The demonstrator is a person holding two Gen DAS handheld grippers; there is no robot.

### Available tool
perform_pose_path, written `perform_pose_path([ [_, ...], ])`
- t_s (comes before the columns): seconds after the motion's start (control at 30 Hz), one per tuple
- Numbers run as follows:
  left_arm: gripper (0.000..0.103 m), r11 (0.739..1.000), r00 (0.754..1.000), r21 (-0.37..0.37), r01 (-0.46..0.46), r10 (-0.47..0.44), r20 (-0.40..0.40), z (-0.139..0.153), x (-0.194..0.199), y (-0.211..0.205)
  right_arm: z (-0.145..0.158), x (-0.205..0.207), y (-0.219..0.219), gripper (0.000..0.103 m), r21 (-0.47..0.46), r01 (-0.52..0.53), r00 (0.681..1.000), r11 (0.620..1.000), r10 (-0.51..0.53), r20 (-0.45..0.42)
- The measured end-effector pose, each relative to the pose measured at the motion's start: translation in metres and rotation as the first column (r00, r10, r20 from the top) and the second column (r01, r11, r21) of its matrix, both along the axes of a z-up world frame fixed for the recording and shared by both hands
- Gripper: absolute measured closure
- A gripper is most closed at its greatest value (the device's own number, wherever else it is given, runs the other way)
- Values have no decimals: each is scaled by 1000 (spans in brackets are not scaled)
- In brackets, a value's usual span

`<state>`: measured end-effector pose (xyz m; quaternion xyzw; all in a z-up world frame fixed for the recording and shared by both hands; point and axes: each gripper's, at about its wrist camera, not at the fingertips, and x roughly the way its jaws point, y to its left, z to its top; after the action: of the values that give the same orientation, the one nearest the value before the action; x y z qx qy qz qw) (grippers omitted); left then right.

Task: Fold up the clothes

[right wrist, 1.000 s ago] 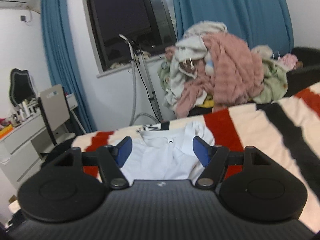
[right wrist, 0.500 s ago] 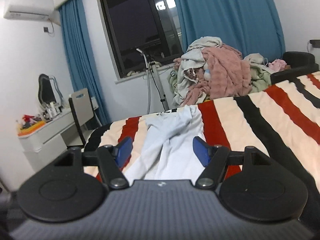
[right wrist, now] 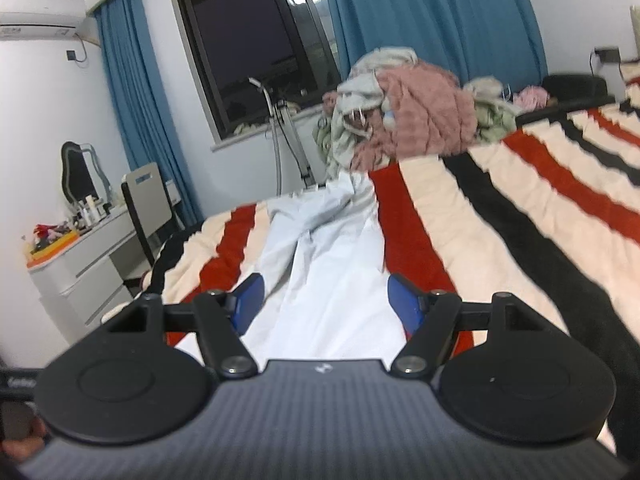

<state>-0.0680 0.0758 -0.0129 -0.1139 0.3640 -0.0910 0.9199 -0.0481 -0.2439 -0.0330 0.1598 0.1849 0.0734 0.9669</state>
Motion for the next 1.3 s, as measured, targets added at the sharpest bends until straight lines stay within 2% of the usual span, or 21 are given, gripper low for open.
perform_pose_path([
  [0.1,15,998,994,-56,-9,4,-105,-2,29,29,-4,0,-3,32,34,-1,1000,999,2,-16],
  [0.17,20,994,983,-106,-24,5,-183,-5,50,49,-6,2,-4,32,47,0,1000,999,1,-29],
  [0.33,29,996,936,-55,-65,41,-349,-19,94,81,-13,8,-5,32,61,2,998,998,2,-65],
  [0.43,45,997,890,-27,-66,47,-454,-37,114,88,-16,11,-5,32,65,10,996,998,-5,-85],
  [0.5,67,998,849,11,-67,63,-525,-52,122,88,-18,14,-5,32,72,14,995,997,-7,-100],
  [0.53,72,998,834,26,-61,65,-548,-58,126,87,-18,16,-5,32,76,16,994,997,-8,-108],
  [0.57,81,998,829,48,-49,68,-556,-60,127,85,-19,17,-5,32,79,18,993,997,-9,-115],
  [0.6,90,997,833,77,-32,69,-549,-59,126,82,-20,17,-5,32,81,19,993,997,-9,-121],
  [0.7,99,983,892,175,56,29,-451,-40,108,61,-23,20,-5,32,87,21,990,996,-9,-139],
  [0.8,100,954,940,272,126,-27,-341,-20,86,38,-26,21,-9,32,110,20,988,994,-3,-153],
  [0.9,100,928,969,324,184,-117,-217,3,54,9,-29,22,-13,32,141,24,985,990,0,-173],
  [1.0,100,921,971,320,224,-184,-153,17,31,-21,-32,23,-18,32,163,37,982,986,-5,-191],
  [1.1,100,934,963,244,259,-230,-143,21,19,-46,-36,24,-23,32,198,50,977,979,-7,-214],
  [1.2,100,925,948,222,309,-278,-157,8,6,-77,-43,27,-30,32,229,76,969,970,-18,-248],
  [1.3,100,919,936,216,329,-287,-203,-20,7,-103,-51,31,-34,32,265,91,957,960,-11,-290],
])
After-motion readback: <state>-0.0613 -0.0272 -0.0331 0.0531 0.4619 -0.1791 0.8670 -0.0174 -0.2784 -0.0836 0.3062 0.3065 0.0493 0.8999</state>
